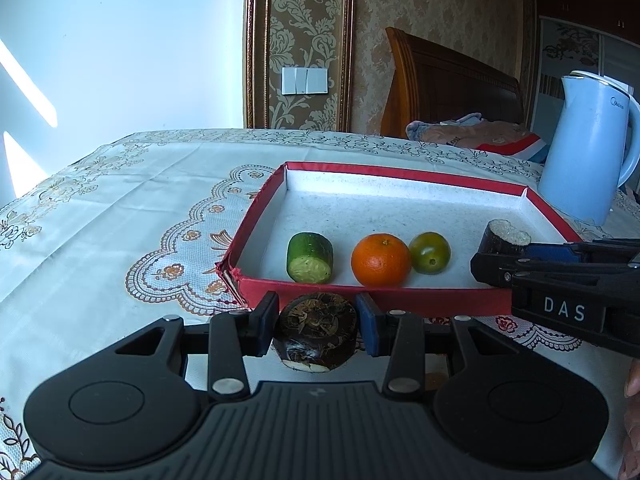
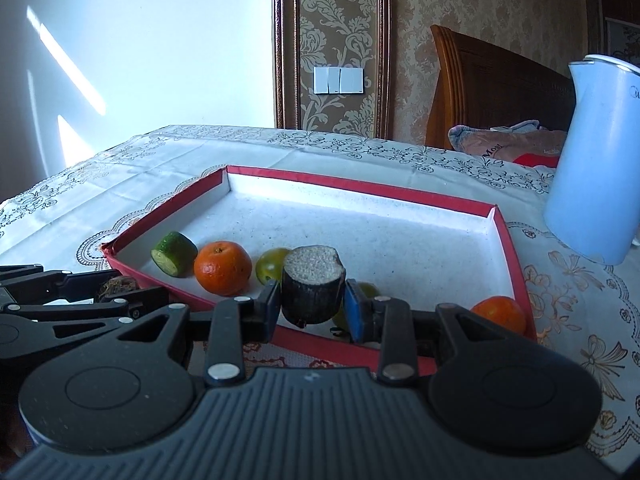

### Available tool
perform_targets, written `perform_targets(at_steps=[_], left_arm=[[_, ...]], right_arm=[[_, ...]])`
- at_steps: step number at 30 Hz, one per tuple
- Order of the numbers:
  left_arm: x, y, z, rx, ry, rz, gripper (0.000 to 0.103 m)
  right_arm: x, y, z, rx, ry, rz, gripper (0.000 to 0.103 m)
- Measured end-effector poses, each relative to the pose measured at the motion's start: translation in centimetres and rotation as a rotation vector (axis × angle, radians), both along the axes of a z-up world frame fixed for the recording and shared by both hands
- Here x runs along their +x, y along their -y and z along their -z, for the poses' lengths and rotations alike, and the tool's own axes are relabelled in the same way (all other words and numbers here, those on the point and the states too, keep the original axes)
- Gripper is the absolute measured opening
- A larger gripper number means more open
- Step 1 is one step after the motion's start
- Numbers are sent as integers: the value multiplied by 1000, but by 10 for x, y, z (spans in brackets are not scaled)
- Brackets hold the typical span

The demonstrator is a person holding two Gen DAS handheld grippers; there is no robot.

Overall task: Organize fruits
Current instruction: 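Carry the eggplant slice into the tray while the right tool carries the dark cylinder slice there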

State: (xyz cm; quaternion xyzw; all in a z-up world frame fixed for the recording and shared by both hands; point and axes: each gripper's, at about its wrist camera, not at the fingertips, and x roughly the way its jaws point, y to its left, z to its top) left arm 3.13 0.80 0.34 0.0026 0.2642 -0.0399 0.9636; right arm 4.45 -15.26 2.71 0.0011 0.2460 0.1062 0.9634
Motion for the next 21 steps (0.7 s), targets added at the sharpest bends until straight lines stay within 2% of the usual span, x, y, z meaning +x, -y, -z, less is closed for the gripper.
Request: perform_targets(at_steps=[5,12,16,21], left_arm=[[0,4,-5,15,25,-2,41],[-3,17,-32,18,141,3,41],[13,24,-35,8,125,9,41],[35,28,-26,17,92,-17,41]], right_arm=[[0,1,0,7,3,-3,32],[-5,4,-3,28,21,-6,32],[-9,5,-9,28,52,1,32],[-6,8,-9,42,46,6,33]])
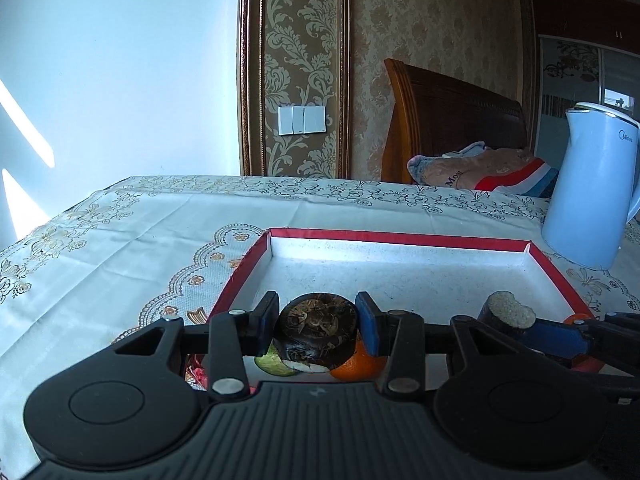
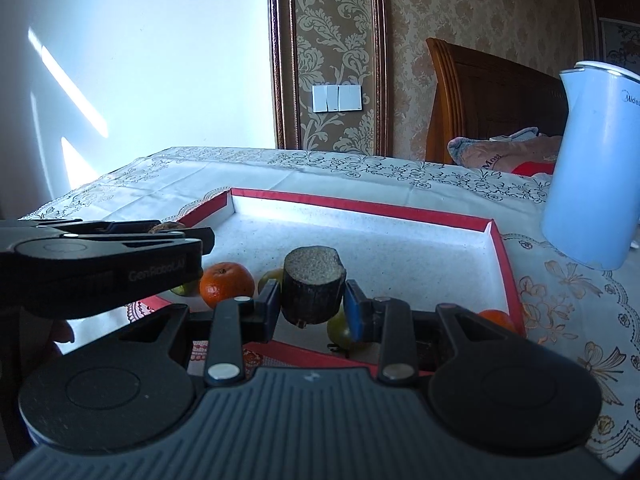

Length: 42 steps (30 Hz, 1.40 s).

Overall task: Organize fruits
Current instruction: 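Carry the eggplant slice into the tray while the right tool carries the dark cylinder slice there, then open the left tool to set the eggplant slice in the tray while the right tool releases its slice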

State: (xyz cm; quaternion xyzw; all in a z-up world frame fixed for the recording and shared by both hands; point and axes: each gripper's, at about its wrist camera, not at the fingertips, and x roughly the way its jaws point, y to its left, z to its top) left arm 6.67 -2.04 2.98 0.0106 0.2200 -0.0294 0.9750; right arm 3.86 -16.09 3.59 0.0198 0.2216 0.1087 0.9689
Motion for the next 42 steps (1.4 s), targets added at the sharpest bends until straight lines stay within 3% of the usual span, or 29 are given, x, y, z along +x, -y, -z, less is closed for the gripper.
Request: perform_targets(at_steps=[9,23,26,34,36,42], left_arm=[[15,12,11,38,-9,2,41],[21,12,15,19,-40,-3,44],[21,10,15,26,-33,-26,57],[17,6,13,19,-31,-27,59],[16,2,10,-2,-33,-32,74],[9,-9,4,-38,-12,-53,76]], right_arm=[[7,-2,7,-5,-30,2,33],[12,-5,10,-4,-22,14,33],[11,-4,9,10,-22,10,35],[6,-7,11,-6,-17,7,35],[6,-7,11,-4,-17,9,35],[2,-5,11,10,-15,20,39]])
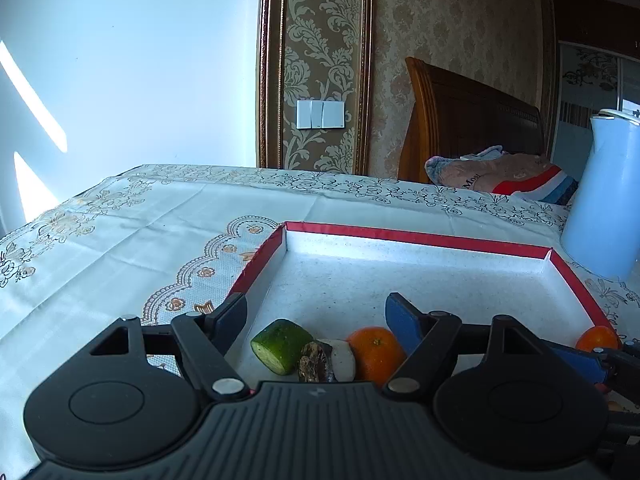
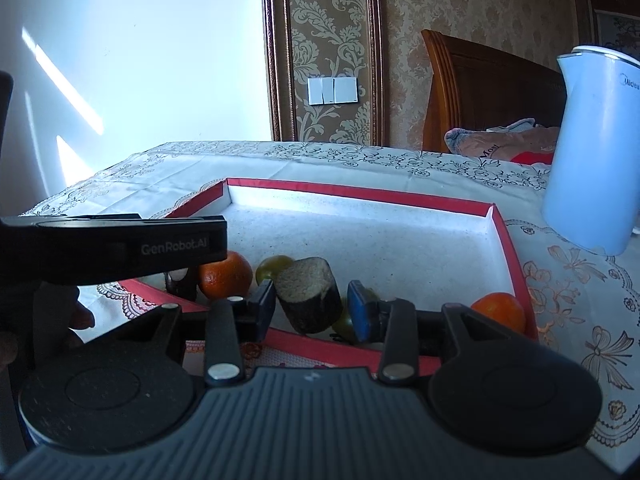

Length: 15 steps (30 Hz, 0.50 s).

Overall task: Organize fruits
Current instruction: 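Open the left tool to set the eggplant slice in the tray while the right tool releases its slice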

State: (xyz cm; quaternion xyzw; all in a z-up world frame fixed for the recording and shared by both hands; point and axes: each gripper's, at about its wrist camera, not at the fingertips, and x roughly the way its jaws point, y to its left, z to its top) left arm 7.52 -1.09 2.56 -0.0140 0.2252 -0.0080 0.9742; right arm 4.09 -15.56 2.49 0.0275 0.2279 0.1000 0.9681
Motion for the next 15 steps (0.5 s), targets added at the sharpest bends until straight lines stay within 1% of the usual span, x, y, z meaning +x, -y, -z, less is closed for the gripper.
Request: perform_targets(at_steps=[8,11,13,15], left_arm=[[-9,-9,1,-2,6,-10,76],[-14,-15,1,-10,11,-12,76],[-17,-18,1,-14,12,-15,76],[-20,-20,2,-12,13,-16,76]], right_arm=[[-1,1,0,11,2,3,39],[-4,3,-1,13,20,14,39],[-5,4,-1,19,22,14,43],[-4,5,0,20,13,13,43]])
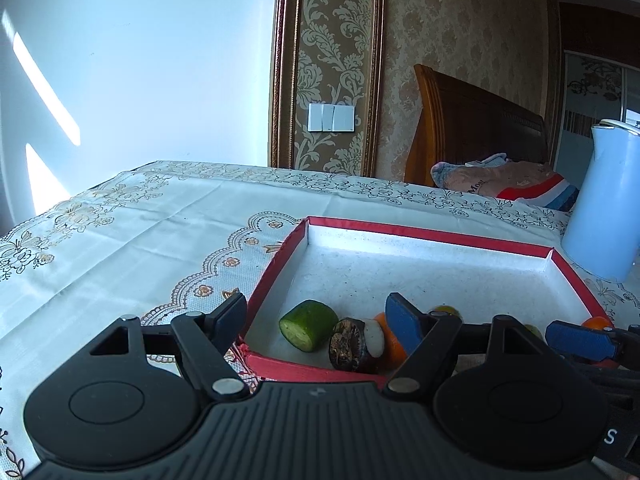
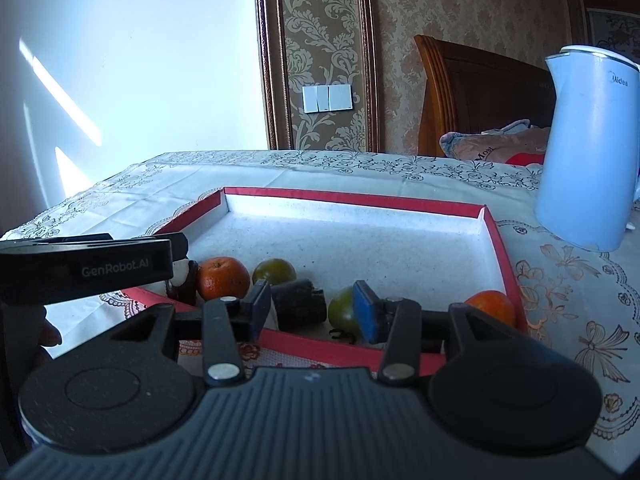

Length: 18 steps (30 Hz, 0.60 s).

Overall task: Organize fruits
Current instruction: 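Open the left tool to set the eggplant slice in the tray while the right tool releases its slice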

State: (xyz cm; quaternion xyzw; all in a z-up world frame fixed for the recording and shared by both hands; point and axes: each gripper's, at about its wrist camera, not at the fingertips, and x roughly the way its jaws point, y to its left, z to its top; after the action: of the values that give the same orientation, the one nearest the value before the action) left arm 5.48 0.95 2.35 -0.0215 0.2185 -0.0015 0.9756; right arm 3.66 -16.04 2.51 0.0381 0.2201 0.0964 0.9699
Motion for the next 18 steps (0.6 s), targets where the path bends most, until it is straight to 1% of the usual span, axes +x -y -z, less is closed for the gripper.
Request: perform_targets(at_steps=[4,9,13,18], left_arm=[[-8,-4,2,12,1,4,76],[-20,-8,4,20,-8,21,76],[-35,-9,5,36,-10,60,76],[-51,-6,9,40,-25,112,76]], right_arm=[[-3,3,-2,9,13,7,43],[-17,18,-7,66,25,31,43],[-40,34,-9,113,34,29,43],[-70,55,2,147,10,43,43]])
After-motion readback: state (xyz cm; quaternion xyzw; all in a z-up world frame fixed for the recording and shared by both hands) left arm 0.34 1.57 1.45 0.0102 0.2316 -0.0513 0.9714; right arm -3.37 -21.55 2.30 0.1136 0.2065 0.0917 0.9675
